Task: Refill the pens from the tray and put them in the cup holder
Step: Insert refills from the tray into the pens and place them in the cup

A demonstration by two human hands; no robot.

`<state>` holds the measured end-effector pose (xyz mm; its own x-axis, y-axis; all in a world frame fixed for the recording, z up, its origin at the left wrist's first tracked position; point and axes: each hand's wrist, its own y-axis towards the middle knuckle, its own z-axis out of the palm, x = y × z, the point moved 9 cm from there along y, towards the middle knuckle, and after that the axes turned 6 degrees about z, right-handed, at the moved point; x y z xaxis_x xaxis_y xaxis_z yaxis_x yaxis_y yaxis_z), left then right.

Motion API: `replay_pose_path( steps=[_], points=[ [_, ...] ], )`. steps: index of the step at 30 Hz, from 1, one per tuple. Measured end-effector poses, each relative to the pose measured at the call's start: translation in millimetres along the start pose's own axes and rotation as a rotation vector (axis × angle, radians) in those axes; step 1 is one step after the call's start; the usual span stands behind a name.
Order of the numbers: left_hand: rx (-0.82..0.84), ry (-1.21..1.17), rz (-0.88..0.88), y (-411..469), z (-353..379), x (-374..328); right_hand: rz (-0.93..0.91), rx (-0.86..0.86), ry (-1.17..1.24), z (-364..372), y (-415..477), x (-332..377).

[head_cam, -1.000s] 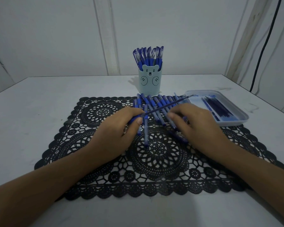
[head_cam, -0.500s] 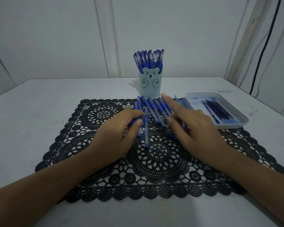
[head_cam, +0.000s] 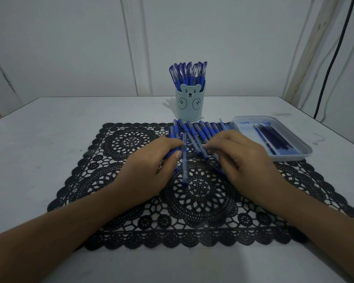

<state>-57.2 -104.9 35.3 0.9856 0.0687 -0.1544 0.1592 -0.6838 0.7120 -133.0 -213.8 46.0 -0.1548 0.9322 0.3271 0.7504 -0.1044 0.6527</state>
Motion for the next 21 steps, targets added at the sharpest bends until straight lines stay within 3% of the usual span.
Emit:
replay_pose_path(
  steps=[4, 8, 12, 21],
  points=[
    [0.008, -0.001, 0.001, 0, 1, 0, 0.063, 0.02, 0.092, -2, 1, -3],
    [0.037, -0.012, 0.006, -1, 3, -1, 0.328, 0.029, 0.513, 0, -2, -15],
    [0.058, -0.017, 0.016, -1, 4, -4, 0.32, -0.021, 0.718, -3, -3, -5],
    [0.118, -0.023, 0.054, -2, 9, -10, 0.27, -0.006, 0.685, 2, -5, 1]
  ],
)
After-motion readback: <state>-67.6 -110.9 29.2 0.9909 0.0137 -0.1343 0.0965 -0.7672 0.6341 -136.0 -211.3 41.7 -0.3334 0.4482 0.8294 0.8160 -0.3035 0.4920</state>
